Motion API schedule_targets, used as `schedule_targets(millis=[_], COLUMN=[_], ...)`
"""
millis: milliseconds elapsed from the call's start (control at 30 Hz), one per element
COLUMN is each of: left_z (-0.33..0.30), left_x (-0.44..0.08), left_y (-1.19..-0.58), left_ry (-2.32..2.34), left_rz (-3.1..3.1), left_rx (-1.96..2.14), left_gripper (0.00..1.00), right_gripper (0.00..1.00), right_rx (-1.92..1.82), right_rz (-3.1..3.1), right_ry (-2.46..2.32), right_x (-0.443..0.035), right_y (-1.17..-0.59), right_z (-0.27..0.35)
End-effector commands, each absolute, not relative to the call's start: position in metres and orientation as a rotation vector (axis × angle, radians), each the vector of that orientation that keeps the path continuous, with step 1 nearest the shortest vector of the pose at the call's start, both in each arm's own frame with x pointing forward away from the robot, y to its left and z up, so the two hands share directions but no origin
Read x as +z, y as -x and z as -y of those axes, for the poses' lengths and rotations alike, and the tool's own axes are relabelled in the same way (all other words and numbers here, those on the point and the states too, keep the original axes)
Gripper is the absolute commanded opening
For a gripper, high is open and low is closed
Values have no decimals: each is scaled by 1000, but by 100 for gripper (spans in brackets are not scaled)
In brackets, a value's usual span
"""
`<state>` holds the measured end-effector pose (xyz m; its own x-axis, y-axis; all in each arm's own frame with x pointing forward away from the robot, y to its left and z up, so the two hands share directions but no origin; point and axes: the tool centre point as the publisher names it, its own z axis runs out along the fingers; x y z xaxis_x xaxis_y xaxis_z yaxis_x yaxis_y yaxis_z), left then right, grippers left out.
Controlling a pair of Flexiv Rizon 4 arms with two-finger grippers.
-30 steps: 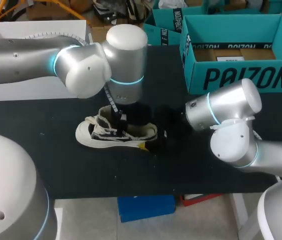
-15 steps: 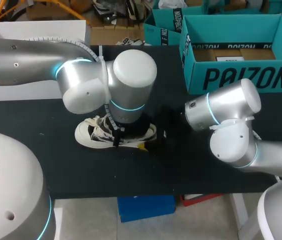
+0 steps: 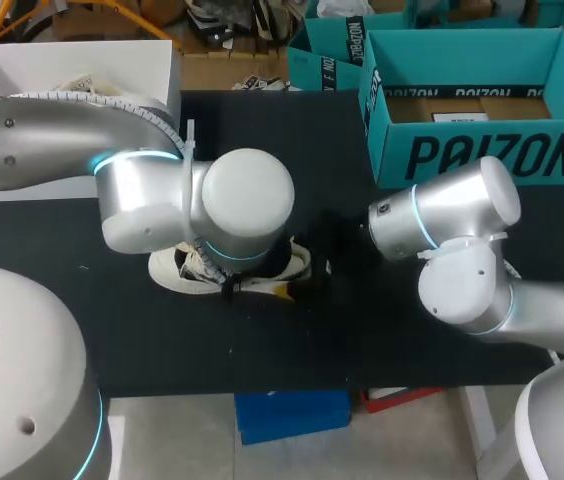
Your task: Take the shoe out of the shoebox, open the shoe tongue, remove and reinsert the insole, then place the shoe into the shoebox
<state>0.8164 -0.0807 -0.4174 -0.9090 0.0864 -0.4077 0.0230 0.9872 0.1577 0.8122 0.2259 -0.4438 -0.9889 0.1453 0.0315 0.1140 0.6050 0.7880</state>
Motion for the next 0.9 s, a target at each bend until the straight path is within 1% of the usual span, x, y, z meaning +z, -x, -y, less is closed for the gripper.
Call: schedule_targets(millis=[33, 67, 267, 300, 333, 367, 667, 900], left_z=[52, 51, 49, 50, 51, 53, 62, 70], left_x=[-433, -432, -429, -429, -430, -431, -425, -409], left_y=[-833, -835, -842, -842, -842, -841, -831, -820], left_ry=[-74, -70, -59, -66, -71, -82, -104, -109], left_rz=[-2597, -2594, -2598, -2603, -2606, -2613, -2704, -2825], left_rx=[116, 109, 57, 54, 50, 46, -14, -74], left_gripper=[20, 19, 17, 14, 5, 0, 0, 0], right_gripper=[0, 0, 0, 0, 0, 0, 0, 0], right_rx=[1361, 1361, 1361, 1361, 1361, 1361, 1361, 1361], right_rz=[-2783, -2783, -2783, -2783, -2783, -2783, -2783, -2783], right_ry=[-227, -227, -227, -227, -227, -227, -227, -227], right_x=[-446, -446, -446, -446, -446, -446, -446, -446], right_y=[-812, -812, -812, -812, -812, -812, -812, -812], right_z=[-223, -223, -223, -223, -223, -223, -223, -223])
